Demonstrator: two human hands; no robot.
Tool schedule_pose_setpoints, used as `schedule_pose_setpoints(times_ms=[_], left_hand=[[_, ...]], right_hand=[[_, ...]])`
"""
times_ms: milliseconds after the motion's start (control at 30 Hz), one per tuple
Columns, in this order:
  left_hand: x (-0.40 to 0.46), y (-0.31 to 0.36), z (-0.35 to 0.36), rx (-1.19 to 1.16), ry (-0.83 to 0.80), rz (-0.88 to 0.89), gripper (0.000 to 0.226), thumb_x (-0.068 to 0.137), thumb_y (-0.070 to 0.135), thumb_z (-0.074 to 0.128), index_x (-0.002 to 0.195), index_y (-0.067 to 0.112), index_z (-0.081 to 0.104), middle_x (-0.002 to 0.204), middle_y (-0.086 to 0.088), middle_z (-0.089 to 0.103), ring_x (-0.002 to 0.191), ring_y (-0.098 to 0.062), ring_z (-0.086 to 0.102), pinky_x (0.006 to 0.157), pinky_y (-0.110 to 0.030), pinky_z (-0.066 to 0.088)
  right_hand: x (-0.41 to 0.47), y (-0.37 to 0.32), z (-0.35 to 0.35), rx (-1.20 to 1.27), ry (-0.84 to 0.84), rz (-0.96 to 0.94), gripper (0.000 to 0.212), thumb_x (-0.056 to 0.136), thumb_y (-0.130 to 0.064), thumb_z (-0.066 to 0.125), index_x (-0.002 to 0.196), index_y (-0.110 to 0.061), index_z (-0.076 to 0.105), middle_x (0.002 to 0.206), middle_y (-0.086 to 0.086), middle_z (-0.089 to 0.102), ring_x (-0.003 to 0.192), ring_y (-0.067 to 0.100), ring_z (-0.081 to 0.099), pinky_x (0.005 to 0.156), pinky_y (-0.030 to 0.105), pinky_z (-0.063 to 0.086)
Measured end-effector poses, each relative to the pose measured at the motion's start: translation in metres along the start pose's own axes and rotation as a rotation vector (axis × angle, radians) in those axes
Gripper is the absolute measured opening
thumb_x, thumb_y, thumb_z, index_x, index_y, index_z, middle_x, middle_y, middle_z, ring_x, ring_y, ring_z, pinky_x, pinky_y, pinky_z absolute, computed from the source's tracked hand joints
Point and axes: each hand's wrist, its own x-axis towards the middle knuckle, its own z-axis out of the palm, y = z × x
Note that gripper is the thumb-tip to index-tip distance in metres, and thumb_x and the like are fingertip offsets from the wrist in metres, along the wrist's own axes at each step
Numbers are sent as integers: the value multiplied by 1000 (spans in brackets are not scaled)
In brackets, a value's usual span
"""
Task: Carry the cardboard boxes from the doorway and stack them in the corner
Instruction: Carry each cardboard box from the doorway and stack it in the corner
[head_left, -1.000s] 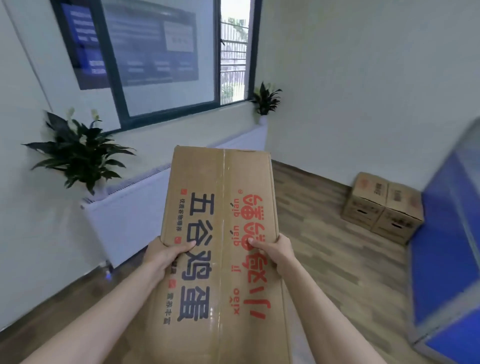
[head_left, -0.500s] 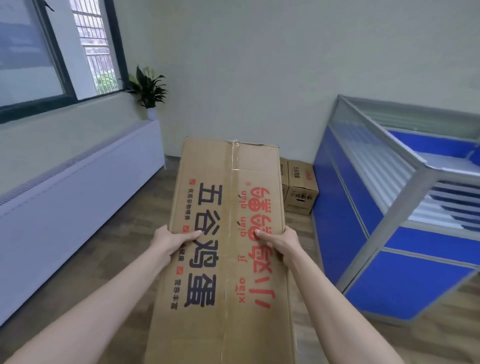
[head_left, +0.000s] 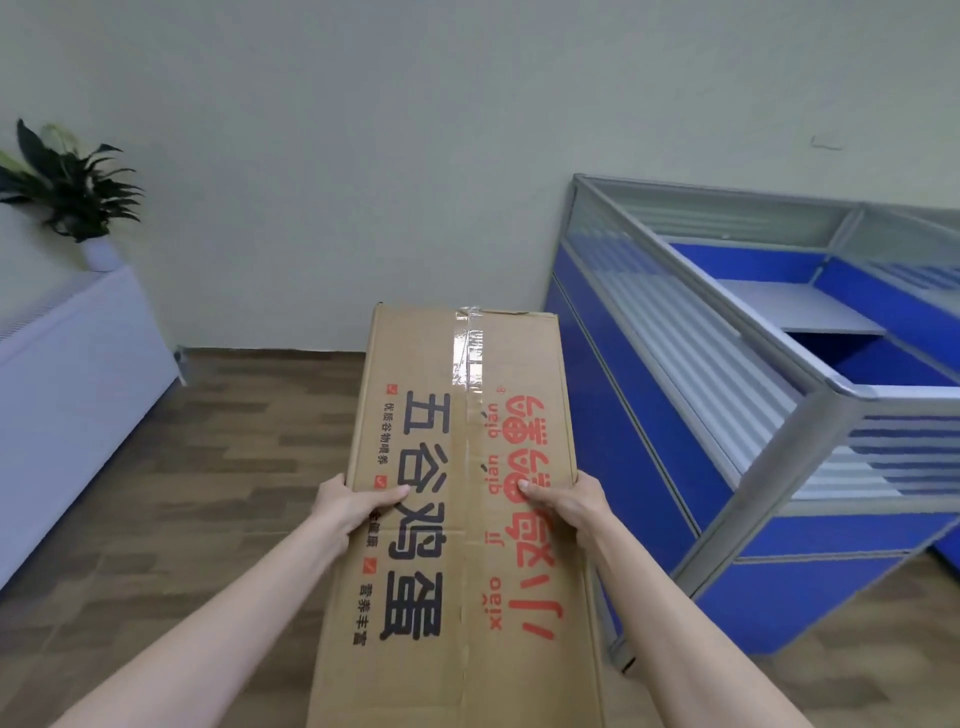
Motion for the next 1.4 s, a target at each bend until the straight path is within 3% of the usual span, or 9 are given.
schedule_pose_setpoints(times_ms=[100,367,533,667,833,900,1033,1167,1400], left_hand=[[67,41,40,34,-19,6,86,52,24,99,125,7,58,111,-14,72,98,-31,70,91,-50,57],[225,157,148,28,14,12,79,58,20,96,125,9,56,108,-12,71,96,-29,70,85,-48,58],[312,223,199,10,21,9,82,58,21,96,128,8,57,110,-13,71,94,-28,70,77,-43,58],[383,263,233,-4,8,2,74,61,18,95,124,8,58,100,-9,71,87,-25,69,65,-36,55],[498,301,275,-23,-31,-13,68,62,16,95,118,10,57,94,-9,70,84,-25,69,62,-35,54],[547,314,289,-30,-42,-17,68,62,16,95,118,10,57,93,-8,70,83,-25,69,65,-37,56],[646,351,313,-24,-88,-81,76,55,20,99,119,9,59,103,-14,74,90,-32,73,84,-51,61],[711,391,340,-34,-134,-121,77,51,19,99,117,12,60,103,-14,74,92,-31,73,88,-55,59],[830,435,387,1,-179,-160,101,34,35,97,126,15,59,111,-10,73,103,-31,69,96,-57,53]], right_hand=[[76,-25,-18,14,7,-1,64,62,-37,96,112,-17,63,102,2,76,93,20,72,78,37,59],[283,-117,-75,5,-19,-17,64,57,-43,97,108,-20,65,105,0,75,98,21,71,93,47,58],[389,-174,-102,29,-25,-17,69,58,-39,98,113,-15,63,107,4,75,97,23,72,88,43,59],[467,-207,-114,29,-8,-7,73,56,-39,98,113,-14,61,106,4,73,95,23,71,81,41,59],[582,-243,-116,30,16,19,74,58,-36,98,117,-12,60,106,6,73,93,23,72,75,38,59],[626,-256,-113,21,37,28,74,59,-36,98,117,-12,59,106,6,73,93,23,72,77,39,59],[712,-291,-111,22,79,77,76,60,-33,98,120,-10,58,108,7,72,95,24,71,82,41,59],[778,-323,-119,51,98,113,73,60,-30,98,119,-9,60,106,7,73,91,22,72,68,33,57],[902,-363,-126,58,89,166,70,61,-26,98,117,-10,60,101,6,72,90,21,71,66,31,56]])
